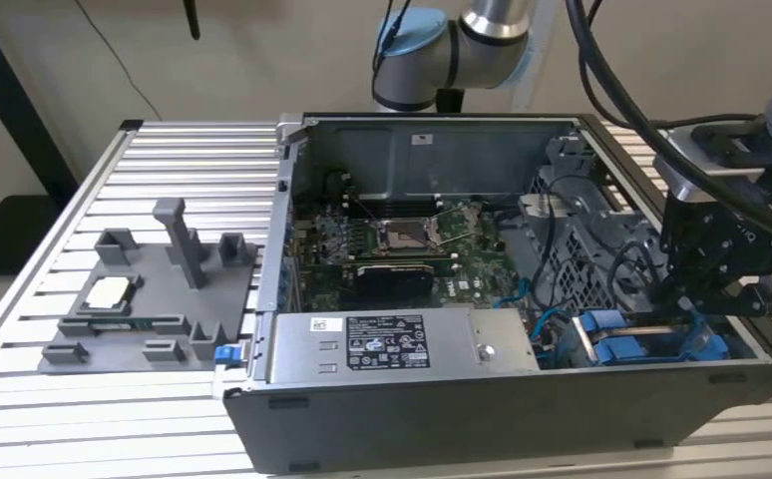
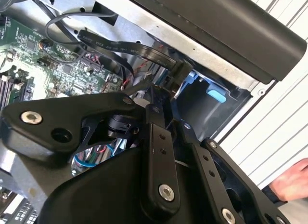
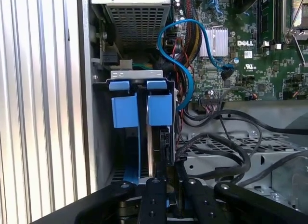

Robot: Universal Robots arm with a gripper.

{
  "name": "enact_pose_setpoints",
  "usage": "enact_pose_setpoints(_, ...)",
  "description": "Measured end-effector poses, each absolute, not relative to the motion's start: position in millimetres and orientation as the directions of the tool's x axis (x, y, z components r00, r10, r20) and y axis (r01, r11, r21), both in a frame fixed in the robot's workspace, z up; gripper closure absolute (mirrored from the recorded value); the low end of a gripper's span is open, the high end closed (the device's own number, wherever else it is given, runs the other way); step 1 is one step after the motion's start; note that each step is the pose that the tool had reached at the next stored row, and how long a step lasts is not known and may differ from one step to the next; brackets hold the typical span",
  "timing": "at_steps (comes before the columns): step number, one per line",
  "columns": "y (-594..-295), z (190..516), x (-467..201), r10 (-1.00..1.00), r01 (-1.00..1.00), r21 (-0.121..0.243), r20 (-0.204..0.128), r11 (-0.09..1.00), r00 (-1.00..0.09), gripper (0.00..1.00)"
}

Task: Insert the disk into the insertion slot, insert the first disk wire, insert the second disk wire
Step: 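Insert the first disk wire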

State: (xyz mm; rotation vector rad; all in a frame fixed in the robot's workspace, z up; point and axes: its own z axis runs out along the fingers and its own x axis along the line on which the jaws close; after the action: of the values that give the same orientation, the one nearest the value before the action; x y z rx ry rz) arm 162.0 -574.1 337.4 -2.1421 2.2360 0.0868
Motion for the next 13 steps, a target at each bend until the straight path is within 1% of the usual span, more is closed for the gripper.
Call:
enact_pose_setpoints(5, -574.2, 332.8, 163.7, -0.996, -0.999, 0.010, -0.074, 0.038, -0.039, 0.80)
enact_pose_setpoints(6, -574.2, 332.7, 163.7, -0.996, -0.999, 0.010, -0.074, 0.038, -0.039, 0.74)
enact_pose_setpoints(7, -574.2, 333.2, 163.7, -0.996, -0.999, 0.011, -0.074, 0.038, -0.039, 0.74)
enact_pose_setpoints(8, -574.1, 334.0, 163.7, -0.996, -0.999, 0.011, -0.075, 0.038, -0.039, 0.67)
enact_pose_setpoints(13, -574.1, 346.9, 163.7, -0.996, -0.999, 0.012, -0.074, 0.038, -0.039, 0.67)
